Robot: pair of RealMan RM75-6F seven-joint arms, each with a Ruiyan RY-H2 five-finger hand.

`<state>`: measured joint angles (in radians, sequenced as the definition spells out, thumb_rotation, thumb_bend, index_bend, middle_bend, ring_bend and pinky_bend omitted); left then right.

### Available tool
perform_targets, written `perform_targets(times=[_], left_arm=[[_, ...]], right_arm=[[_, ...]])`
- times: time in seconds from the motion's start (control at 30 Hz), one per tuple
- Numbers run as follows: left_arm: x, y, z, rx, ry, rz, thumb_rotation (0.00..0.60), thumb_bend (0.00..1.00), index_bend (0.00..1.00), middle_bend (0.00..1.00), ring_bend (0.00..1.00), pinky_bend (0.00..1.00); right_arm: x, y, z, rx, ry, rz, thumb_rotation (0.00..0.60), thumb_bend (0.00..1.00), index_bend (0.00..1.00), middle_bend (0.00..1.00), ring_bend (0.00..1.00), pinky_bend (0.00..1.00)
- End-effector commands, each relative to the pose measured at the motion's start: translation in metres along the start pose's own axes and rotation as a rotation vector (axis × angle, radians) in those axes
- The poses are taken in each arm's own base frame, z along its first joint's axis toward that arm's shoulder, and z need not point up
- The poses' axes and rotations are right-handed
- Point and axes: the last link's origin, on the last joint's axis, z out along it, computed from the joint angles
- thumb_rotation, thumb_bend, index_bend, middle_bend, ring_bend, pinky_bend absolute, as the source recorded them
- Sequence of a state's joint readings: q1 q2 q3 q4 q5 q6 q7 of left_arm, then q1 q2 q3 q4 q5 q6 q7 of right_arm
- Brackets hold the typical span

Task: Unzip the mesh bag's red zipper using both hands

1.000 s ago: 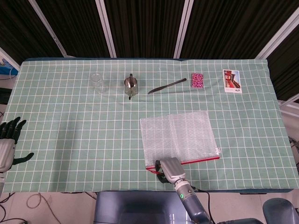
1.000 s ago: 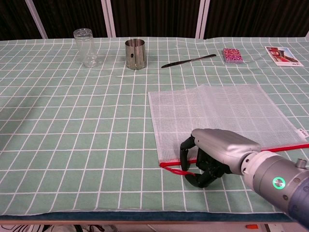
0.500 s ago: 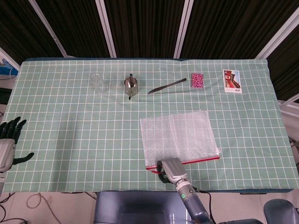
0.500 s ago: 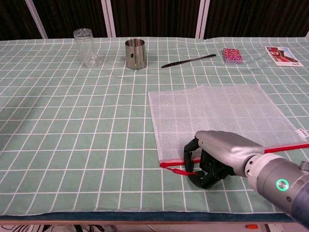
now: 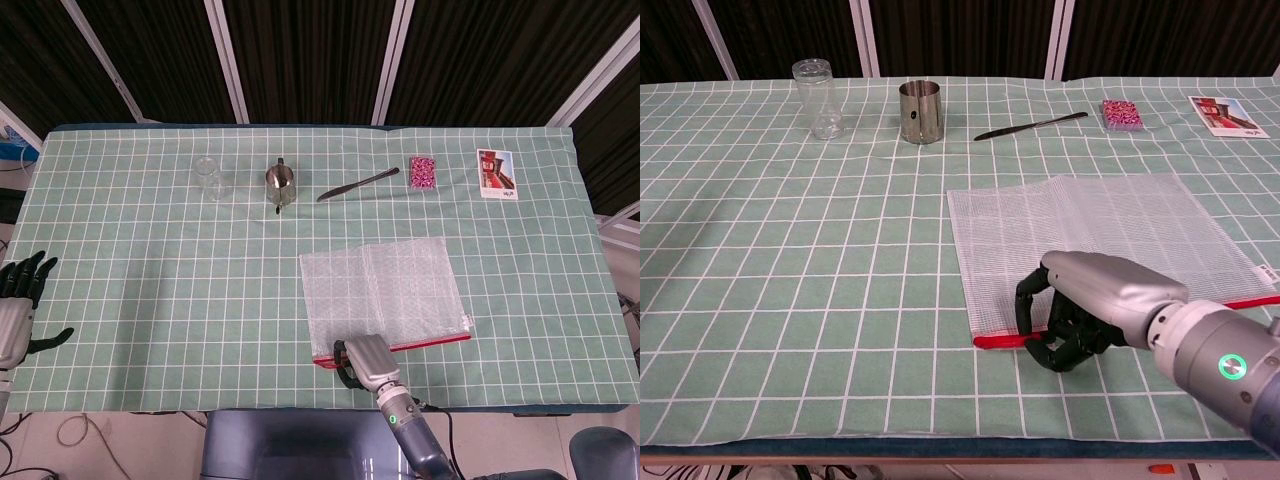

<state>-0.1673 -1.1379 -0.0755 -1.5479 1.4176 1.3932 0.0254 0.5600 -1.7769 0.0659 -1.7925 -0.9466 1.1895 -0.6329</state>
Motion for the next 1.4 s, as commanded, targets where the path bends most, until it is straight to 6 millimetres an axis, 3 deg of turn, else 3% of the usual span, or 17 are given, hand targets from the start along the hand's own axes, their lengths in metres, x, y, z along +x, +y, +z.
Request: perform_targets(times=[0.03, 0.3, 0.53, 0.77, 1.03, 1.23, 1.4], left_arm=[[0.000, 0.000, 0.001, 0.003, -0.002, -0.004, 0.600, 0.00, 0.00, 0.00, 0.00, 0.00], [0.004, 0.004, 0.007, 0.005, 0.000, -0.020, 0.600, 0.00, 0.00, 0.00, 0.00, 0.00], [0.012, 0.029, 0.027, -0.074, 0.002, -0.022, 0.600, 0.00, 0.02, 0.00, 0.00, 0.00], [0.033, 0.089, 0.068, -0.244, 0.035, 0.004, 0.600, 0.05, 0.11, 0.00, 0.00, 0.00], [0.050, 0.164, 0.102, -0.430, 0.010, 0.029, 0.600, 0.12, 0.19, 0.00, 0.00, 0.00], [0.048, 0.206, 0.116, -0.524, -0.060, 0.025, 0.600, 0.16, 0.25, 0.00, 0.00, 0.00], [0.037, 0.230, 0.120, -0.569, -0.126, 0.010, 0.600, 0.18, 0.29, 0.01, 0.00, 0.00]], right_arm=[[0.011, -0.004, 0.002, 0.016, 0.031, -0.001, 0.600, 0.59, 0.62, 1.00, 1.00, 0.96], [0.056, -0.016, 0.011, 0.050, 0.139, -0.005, 0.600, 0.59, 0.63, 1.00, 1.00, 0.96], [0.097, -0.028, 0.020, 0.074, 0.223, -0.011, 0.600, 0.59, 0.64, 1.00, 1.00, 0.96], [0.128, -0.052, 0.024, 0.130, 0.262, -0.023, 0.600, 0.60, 0.64, 1.00, 1.00, 0.96], [0.138, -0.070, 0.025, 0.156, 0.261, -0.008, 0.600, 0.60, 0.65, 1.00, 1.00, 0.96], [0.137, -0.072, 0.026, 0.151, 0.251, 0.003, 0.600, 0.60, 0.65, 1.00, 1.00, 0.96], [0.137, -0.074, 0.027, 0.152, 0.250, 0.003, 0.600, 0.60, 0.65, 1.00, 1.00, 0.96]])
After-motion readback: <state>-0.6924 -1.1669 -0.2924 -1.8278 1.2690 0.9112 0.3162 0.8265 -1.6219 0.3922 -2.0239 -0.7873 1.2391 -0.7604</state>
